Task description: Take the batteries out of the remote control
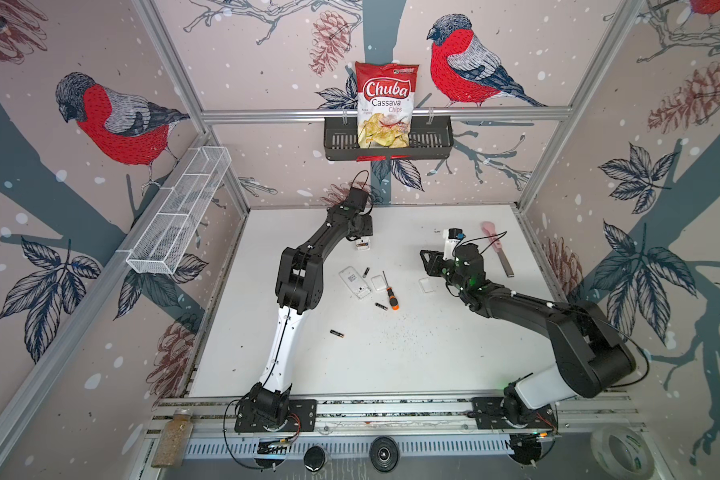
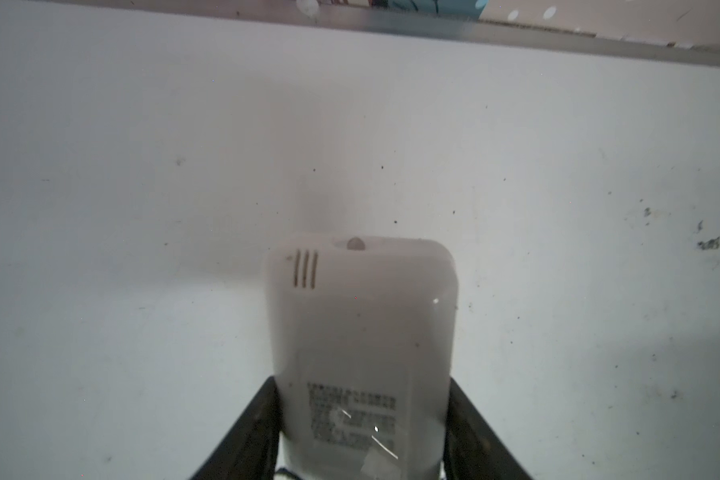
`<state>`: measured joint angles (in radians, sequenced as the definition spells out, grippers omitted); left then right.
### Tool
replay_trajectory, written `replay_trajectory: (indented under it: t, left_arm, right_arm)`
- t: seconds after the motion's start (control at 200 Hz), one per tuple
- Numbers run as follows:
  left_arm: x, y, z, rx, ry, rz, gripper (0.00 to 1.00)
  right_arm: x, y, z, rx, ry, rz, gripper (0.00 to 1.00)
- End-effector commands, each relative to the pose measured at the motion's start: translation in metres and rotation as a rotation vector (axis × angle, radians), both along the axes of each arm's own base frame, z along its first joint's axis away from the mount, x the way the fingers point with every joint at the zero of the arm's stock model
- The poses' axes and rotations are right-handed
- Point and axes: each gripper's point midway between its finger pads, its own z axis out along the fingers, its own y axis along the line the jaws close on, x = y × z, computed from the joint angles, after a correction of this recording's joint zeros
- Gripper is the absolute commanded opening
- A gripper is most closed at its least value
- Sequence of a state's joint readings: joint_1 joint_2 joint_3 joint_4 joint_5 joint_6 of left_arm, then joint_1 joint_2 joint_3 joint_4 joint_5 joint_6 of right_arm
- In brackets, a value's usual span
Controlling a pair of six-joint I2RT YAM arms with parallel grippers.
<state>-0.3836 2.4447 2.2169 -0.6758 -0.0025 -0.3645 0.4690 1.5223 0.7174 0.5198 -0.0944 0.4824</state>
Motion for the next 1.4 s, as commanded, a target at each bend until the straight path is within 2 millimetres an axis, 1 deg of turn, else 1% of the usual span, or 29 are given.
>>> replay_trajectory:
  t: [0.0, 0.235, 0.33, 0.42, 0.57, 0.605, 0.69, 0.751, 0.811, 0.821, 0.826, 0.831, 0.841, 0.861, 0.891, 0.896, 0.991, 1.001, 1.021, 1.026, 1.091, 1.116, 1.121, 1.131, 1.171, 1.216, 1.291, 1.346, 1.396]
  left_arm:
    - [-0.015, 0.013, -0.021, 0.087, 0.082, -0.013, 0.44]
    - [-0.020, 0.020, -0.046, 0.139, 0.131, -0.010, 0.52]
    - [-0.020, 0.021, -0.048, 0.144, 0.132, -0.010, 0.58]
    - [-0.019, 0.021, -0.042, 0.144, 0.121, -0.010, 0.68]
    - [-0.014, 0.017, -0.015, 0.124, 0.064, -0.013, 0.87]
    - [-0.013, 0.016, -0.007, 0.121, 0.045, -0.013, 0.96]
    - [-0.012, 0.013, 0.016, 0.106, 0.003, -0.011, 0.97]
    - [-0.014, 0.011, 0.035, 0.096, -0.037, -0.001, 0.97]
    - [-0.019, 0.009, 0.056, 0.079, -0.096, 0.011, 0.97]
    - [-0.019, 0.009, 0.060, 0.074, -0.112, 0.016, 0.97]
    - [-0.019, 0.009, 0.062, 0.073, -0.119, 0.017, 0.97]
    - [-0.020, 0.009, 0.064, 0.071, -0.125, 0.017, 0.97]
    - [-0.022, 0.009, 0.067, 0.068, -0.135, 0.021, 0.97]
    - [-0.024, 0.010, 0.072, 0.060, -0.162, 0.032, 0.97]
    - [-0.029, 0.014, 0.085, 0.043, -0.214, 0.050, 0.97]
    - [-0.028, 0.014, 0.091, 0.036, -0.231, 0.054, 0.97]
    - [-0.052, 0.036, 0.111, 0.003, -0.377, 0.121, 0.96]
    - [-0.053, 0.039, 0.119, -0.003, -0.404, 0.129, 0.96]
    - [-0.060, 0.046, 0.120, 0.000, -0.433, 0.143, 0.97]
    - [-0.061, 0.047, 0.125, -0.003, -0.449, 0.145, 0.97]
    - [-0.082, 0.067, 0.129, 0.030, -0.548, 0.164, 0.97]
    - [-0.089, 0.076, 0.130, 0.053, -0.588, 0.179, 0.97]
    - [-0.090, 0.077, 0.133, 0.054, -0.600, 0.180, 0.97]
    - [-0.094, 0.081, 0.130, 0.066, -0.607, 0.180, 0.96]
    - [-0.107, 0.097, 0.130, 0.114, -0.656, 0.203, 0.96]
    - [-0.123, 0.114, 0.125, 0.174, -0.691, 0.218, 0.96]
    - [-0.144, 0.134, 0.118, 0.233, -0.742, 0.207, 0.96]
    - [-0.158, 0.149, 0.105, 0.275, -0.760, 0.203, 0.96]
    - [-0.167, 0.161, 0.097, 0.333, -0.781, 0.217, 0.96]
  right_arm:
    - [0.000, 0.001, 0.002, 0.017, 0.015, 0.019, 0.39]
    - [0.000, -0.004, 0.002, 0.022, 0.021, 0.009, 0.40]
    - [0.000, -0.004, -0.002, 0.021, 0.031, 0.010, 0.41]
    - [0.001, -0.004, -0.002, 0.016, 0.033, 0.009, 0.45]
    - [0.002, -0.006, 0.000, -0.003, 0.030, 0.001, 0.51]
    - [0.003, -0.007, 0.002, -0.009, 0.028, -0.003, 0.52]
    - [0.005, -0.012, 0.006, -0.027, 0.022, -0.017, 0.54]
    - [0.006, -0.019, 0.011, -0.047, 0.005, -0.040, 0.59]
    - [0.006, -0.029, 0.018, -0.073, -0.023, -0.084, 0.70]
    - [0.006, -0.031, 0.019, -0.078, -0.029, -0.093, 0.79]
    - [0.006, -0.032, 0.019, -0.081, -0.031, -0.098, 0.88]
    - [0.006, -0.033, 0.020, -0.082, -0.034, -0.101, 0.95]
    - [0.006, -0.036, 0.021, -0.085, -0.041, -0.109, 0.99]
    - [0.006, -0.041, 0.024, -0.092, -0.052, -0.127, 0.99]
    - [0.005, -0.048, 0.027, -0.104, -0.069, -0.153, 0.99]
    - [0.005, -0.049, 0.028, -0.106, -0.073, -0.158, 0.99]
    - [0.002, -0.079, 0.036, -0.148, -0.111, -0.273, 0.99]
    - [0.001, -0.082, 0.036, -0.152, -0.114, -0.286, 0.99]
    - [0.001, -0.092, 0.037, -0.167, -0.122, -0.325, 0.99]
    - [0.000, -0.093, 0.038, -0.169, -0.126, -0.333, 0.99]
    - [-0.006, -0.120, 0.039, -0.225, -0.165, -0.441, 0.99]
    - [-0.008, -0.129, 0.034, -0.254, -0.175, -0.478, 0.99]
    - [-0.009, -0.131, 0.038, -0.252, -0.188, -0.486, 0.99]
    - [-0.011, -0.135, 0.043, -0.254, -0.207, -0.500, 0.99]
    - [-0.018, -0.147, 0.043, -0.283, -0.248, -0.545, 0.99]
    - [-0.026, -0.161, 0.042, -0.307, -0.290, -0.598, 0.99]
    - [-0.037, -0.178, 0.041, -0.344, -0.345, -0.668, 0.99]
    - [-0.043, -0.189, 0.036, -0.382, -0.356, -0.709, 0.99]
    - [-0.044, -0.201, 0.036, -0.382, -0.354, -0.773, 0.99]
